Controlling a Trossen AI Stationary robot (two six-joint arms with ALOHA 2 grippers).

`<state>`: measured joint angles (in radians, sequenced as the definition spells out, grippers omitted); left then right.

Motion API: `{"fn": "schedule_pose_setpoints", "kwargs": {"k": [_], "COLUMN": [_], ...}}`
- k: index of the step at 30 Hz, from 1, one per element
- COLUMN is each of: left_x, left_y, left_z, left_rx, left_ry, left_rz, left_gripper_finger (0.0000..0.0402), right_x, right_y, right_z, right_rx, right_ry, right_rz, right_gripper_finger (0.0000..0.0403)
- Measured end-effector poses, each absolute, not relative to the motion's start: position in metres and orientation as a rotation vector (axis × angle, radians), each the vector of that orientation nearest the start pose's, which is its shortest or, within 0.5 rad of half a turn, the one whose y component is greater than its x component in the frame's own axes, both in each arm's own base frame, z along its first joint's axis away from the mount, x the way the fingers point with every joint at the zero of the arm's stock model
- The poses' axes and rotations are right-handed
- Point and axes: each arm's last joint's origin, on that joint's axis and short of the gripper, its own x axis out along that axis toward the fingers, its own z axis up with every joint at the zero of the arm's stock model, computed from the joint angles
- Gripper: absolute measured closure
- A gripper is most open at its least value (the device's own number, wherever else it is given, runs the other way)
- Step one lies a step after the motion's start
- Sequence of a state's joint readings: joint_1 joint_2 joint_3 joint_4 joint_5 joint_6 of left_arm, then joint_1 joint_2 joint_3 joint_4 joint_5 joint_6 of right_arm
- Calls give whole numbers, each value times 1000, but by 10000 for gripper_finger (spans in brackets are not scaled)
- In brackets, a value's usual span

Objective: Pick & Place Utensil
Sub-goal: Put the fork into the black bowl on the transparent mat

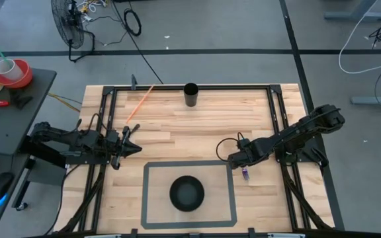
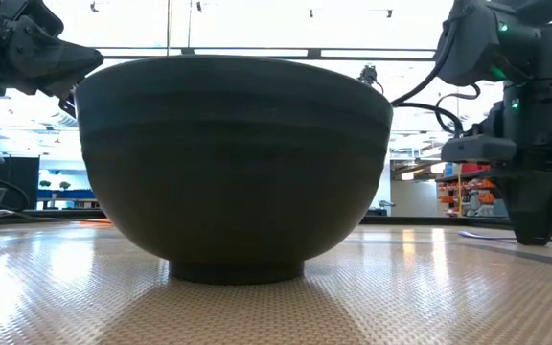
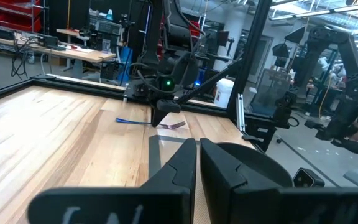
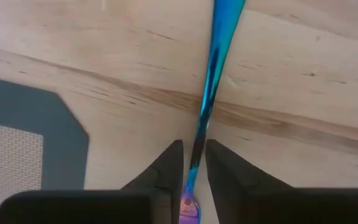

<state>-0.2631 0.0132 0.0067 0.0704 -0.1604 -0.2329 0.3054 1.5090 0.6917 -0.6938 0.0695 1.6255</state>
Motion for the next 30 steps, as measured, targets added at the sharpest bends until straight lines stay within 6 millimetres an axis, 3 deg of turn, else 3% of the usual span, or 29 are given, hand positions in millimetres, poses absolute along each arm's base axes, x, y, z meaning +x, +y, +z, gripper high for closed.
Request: {"fn": "schedule_pose_setpoints", "kwargs": {"k": [6, 15, 20, 23, 30], "left_x": [95, 95, 95, 95, 95], "left_y": [-21, -21, -21, -21, -21], "left_z": [172, 172, 172, 172, 172], "left_rx": [-246, -246, -246, -246, -246], "left_ry": [-50, -51, -50, -50, -51], "left_rz": [-110, -109, -109, -110, -109], "left_gripper_finger": [376, 376, 376, 376, 376], "right_x": [209, 208, 210, 215, 248], "right_y": [64, 64, 64, 66, 72], "right_z": [130, 129, 131, 139, 187], "right_rx": [1005, 956, 939, 891, 815], "right_ry": [1219, 1240, 1245, 1255, 1081], "right_rz": [-1018, -987, -971, -960, -884], "right_gripper_finger": [334, 393, 394, 393, 395]}}
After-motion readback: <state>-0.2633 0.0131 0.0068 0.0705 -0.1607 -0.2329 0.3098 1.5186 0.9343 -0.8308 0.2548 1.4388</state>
